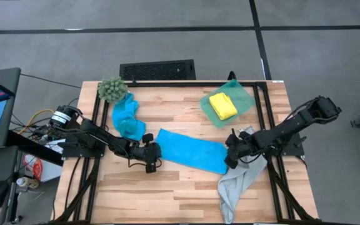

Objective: Fold microfiber towels
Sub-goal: Fold the right blue towel

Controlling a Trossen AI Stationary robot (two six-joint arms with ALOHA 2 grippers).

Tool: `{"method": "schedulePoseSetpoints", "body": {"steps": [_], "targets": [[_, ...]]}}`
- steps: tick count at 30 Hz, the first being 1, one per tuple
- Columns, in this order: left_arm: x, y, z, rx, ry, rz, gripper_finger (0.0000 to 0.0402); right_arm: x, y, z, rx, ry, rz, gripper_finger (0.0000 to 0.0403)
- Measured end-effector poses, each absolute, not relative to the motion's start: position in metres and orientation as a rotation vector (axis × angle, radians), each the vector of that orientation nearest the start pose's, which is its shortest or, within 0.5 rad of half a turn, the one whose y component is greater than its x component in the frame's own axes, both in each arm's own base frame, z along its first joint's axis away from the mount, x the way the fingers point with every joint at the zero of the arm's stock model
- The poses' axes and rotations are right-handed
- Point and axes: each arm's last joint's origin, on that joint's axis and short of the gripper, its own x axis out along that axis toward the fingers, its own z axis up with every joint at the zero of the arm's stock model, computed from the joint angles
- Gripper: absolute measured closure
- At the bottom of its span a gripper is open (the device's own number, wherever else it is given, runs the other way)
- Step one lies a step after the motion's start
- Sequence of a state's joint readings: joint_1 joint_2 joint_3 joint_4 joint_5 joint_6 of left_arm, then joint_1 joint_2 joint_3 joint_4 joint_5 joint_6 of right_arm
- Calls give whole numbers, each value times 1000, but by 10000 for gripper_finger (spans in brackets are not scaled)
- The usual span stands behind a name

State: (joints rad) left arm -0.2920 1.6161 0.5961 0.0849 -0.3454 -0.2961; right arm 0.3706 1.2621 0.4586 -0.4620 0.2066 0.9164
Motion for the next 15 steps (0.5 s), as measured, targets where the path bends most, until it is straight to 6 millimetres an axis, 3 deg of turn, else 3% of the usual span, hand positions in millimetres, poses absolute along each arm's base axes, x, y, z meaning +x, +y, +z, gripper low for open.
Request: {"method": "schedulePoseSetpoints", "body": {"steps": [5, 15], "targets": [[259, -68, 113, 17, 868, 179, 299, 174, 61, 137, 421, 1133, -369, 386], [259, -69, 116, -23, 880, 132, 299, 188, 58, 158, 367, 1076, -328, 397]]}}
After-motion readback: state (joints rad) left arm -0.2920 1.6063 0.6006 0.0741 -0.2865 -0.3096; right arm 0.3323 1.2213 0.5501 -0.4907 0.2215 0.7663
